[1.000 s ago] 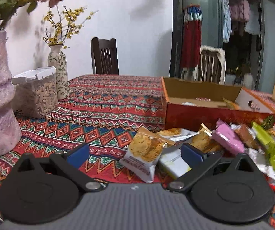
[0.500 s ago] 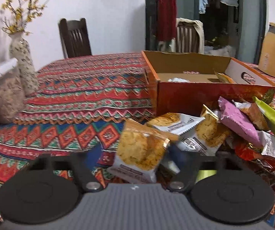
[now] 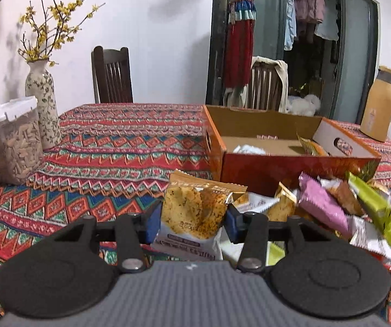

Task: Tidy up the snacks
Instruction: 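Grasp the biscuit packet with the left tool while the right tool lifts its packet, then move both packets over the box and open both tools to release them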

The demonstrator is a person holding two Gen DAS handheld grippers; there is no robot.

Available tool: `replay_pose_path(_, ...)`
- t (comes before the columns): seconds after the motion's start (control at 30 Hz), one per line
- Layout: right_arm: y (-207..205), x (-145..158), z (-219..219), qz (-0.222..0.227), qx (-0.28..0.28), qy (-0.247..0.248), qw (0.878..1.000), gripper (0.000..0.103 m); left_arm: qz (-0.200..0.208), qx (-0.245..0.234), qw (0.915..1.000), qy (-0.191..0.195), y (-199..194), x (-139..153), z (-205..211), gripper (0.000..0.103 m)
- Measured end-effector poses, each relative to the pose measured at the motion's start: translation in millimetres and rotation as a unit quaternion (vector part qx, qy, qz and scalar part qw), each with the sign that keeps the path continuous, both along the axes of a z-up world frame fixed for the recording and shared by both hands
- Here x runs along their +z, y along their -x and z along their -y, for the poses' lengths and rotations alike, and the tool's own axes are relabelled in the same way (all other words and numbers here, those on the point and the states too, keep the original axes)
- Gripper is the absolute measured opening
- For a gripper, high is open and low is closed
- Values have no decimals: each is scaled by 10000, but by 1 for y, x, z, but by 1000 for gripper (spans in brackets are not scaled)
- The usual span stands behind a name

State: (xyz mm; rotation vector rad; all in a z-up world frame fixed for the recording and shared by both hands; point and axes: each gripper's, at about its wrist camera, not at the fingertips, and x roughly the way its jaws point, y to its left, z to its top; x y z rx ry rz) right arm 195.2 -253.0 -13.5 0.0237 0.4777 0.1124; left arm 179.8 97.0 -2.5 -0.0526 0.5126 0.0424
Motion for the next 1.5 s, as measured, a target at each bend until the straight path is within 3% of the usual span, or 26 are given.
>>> replay_pose_path(0.2, -14, 13, -8, 161, 75, 88, 9998, 47, 166, -49, 9997, -187, -11, 17, 8, 47)
replay_pose_path(0.57, -60, 49, -27, 619, 326, 149, 9974, 47, 640, -210, 9977, -46, -40, 54, 38, 47)
replay_pose_path(0.93, -134, 70, -59, 604, 590, 160, 9963, 47, 772, -221, 9968, 49, -92, 75, 77, 47)
replay_pose_path(1.17, -187, 55, -79, 443, 517, 28, 9977, 47, 686, 114, 9975, 115, -141, 63, 90, 47)
replay_pose_path(1.5, -202, 22, -86, 46, 531, 202, 9984, 47, 207, 255, 9995, -43, -163, 30, 83, 47)
